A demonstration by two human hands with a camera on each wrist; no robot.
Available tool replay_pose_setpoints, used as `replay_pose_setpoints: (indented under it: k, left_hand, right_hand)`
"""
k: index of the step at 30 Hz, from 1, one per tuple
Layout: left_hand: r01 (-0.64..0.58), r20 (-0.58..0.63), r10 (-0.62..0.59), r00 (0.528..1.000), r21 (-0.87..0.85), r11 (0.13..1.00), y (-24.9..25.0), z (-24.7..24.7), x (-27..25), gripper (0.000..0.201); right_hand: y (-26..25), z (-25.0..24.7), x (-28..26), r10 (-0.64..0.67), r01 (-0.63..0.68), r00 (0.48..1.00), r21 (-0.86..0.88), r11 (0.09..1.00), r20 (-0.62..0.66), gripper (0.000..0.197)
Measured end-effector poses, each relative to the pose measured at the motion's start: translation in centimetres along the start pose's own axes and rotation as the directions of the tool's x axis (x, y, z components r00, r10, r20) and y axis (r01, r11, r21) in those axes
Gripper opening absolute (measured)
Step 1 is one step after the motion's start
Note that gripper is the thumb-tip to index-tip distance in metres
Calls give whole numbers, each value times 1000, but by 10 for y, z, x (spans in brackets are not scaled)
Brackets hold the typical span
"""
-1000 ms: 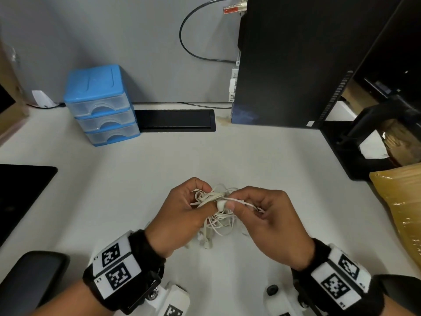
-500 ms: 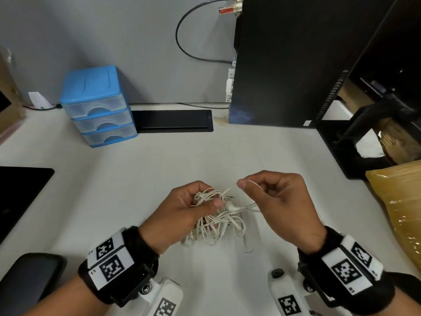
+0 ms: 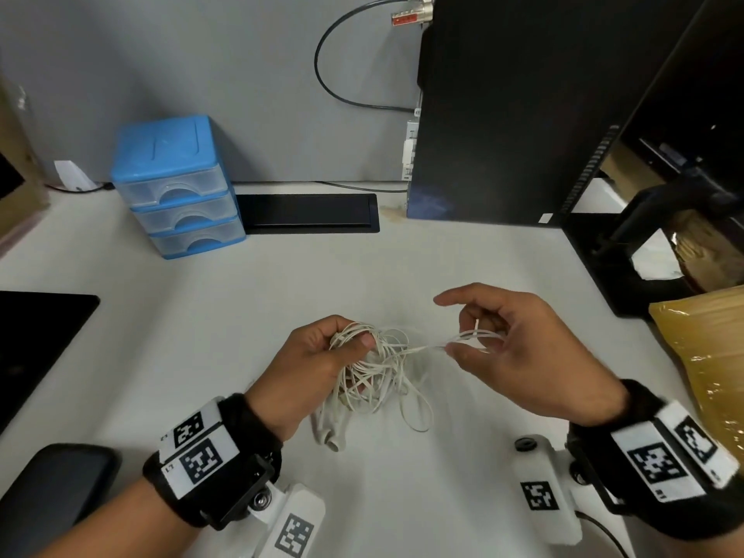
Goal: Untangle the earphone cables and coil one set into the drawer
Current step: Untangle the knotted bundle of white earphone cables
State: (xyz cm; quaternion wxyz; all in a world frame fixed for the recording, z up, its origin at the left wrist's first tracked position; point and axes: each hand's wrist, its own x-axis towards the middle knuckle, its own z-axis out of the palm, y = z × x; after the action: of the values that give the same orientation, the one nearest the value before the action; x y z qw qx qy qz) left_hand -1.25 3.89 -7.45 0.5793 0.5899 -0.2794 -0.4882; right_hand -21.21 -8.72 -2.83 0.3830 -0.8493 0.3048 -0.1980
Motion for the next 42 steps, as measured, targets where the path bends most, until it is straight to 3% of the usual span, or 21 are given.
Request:
replay_pose_setpoints:
  k: [3, 6, 7, 9, 10, 12, 13, 14, 16, 18, 20, 22, 23, 24, 27, 29, 32, 36, 38, 40, 42]
  left_hand:
    - [8, -7, -8, 1000, -19, 1000, 1, -1, 1, 7]
    - [20, -21, -21, 1000, -22, 1000, 0, -2, 2, 8]
    - [27, -29, -28, 999, -29, 999, 0, -3, 3, 8]
    - [51, -47, -54, 997, -64, 997, 1, -4, 4, 8]
    - [63, -59, -69, 996, -86, 994, 1, -5, 5, 7]
    - [87, -81, -96, 992, -108, 990, 1, -9, 7, 8]
    - [93, -87, -102, 991, -102, 990, 1, -11, 8, 8]
    - [92, -90, -100, 991, -95, 991, 1, -12, 8, 8]
    - [76, -88, -83, 993, -82, 994, 2, -14, 9, 8]
    - [62, -73, -67, 995, -67, 996, 3, -14, 9, 7]
    - [44, -71, -46, 996, -28, 999, 4, -14, 9, 8]
    - [30, -91, -31, 995, -16, 999, 4, -16, 10, 8]
    - [20, -104, -22, 994, -22, 1000, 4, -19, 11, 7]
    - [5, -113, -9, 993, -36, 999, 5, -21, 11, 7]
    - [-82, -123, 73, 990, -76, 994, 10, -27, 13, 11]
    - [-133, -100, 123, 987, -105, 985, 15, -26, 13, 21]
    - [-202, -80, 196, 977, -74, 977, 18, -24, 11, 33]
    - [-285, -44, 283, 958, -55, 957, 16, -20, 10, 29]
    - [-321, -15, 321, 947, -51, 946, 17, -19, 8, 31]
    - [-350, 23, 352, 936, -48, 935, 18, -18, 6, 32]
    - [-364, 63, 367, 928, -52, 930, 20, -15, 3, 34]
  right_hand:
    - [5, 1, 0, -29, 25, 999, -91, 996, -45, 39]
    - [1, 5, 1, -79, 63, 977, -84, 994, -200, 15]
    - [-2, 5, 2, -78, 73, 961, -29, 997, -266, 7]
    - [-4, 4, 5, 33, 46, 934, 212, 976, -355, 25]
    - [-6, 1, 6, 130, 22, 924, 390, 921, -361, 33]
    - [-9, -8, 11, 355, -48, 890, 718, 694, -285, 43]
    - [-10, -13, 13, 427, -61, 871, 807, 587, -245, 44]
    - [-8, -18, 14, 452, -52, 860, 839, 542, -239, 42]
    - [-2, -25, 15, 401, -11, 852, 755, 656, -336, 33]
    - [0, -30, 15, 314, -7, 862, 612, 791, -397, 40]
    - [0, -35, 15, 391, -79, 867, 690, 720, -309, 57]
    - [4, -43, 16, 518, -160, 842, 845, 510, -153, 70]
    - [6, -47, 17, 566, -194, 817, 873, 448, -109, 73]
    - [8, -51, 17, 596, -216, 796, 870, 443, -105, 71]
    - [20, -54, 19, 587, -263, 775, 725, 636, -234, 38]
    - [32, -49, 22, 541, -320, 794, 567, 759, -277, 25]
    - [49, -36, 24, 521, -443, 834, 341, 829, -182, 27]
    - [57, -25, 20, 527, -519, 849, 153, 841, -15, 27]
    - [55, -26, 18, 479, -480, 877, -41, 877, -34, 30]
    - [42, -24, 16, 360, -384, 920, -184, 905, -153, 27]
    - [19, -15, 12, 215, -236, 956, -92, 967, -201, 28]
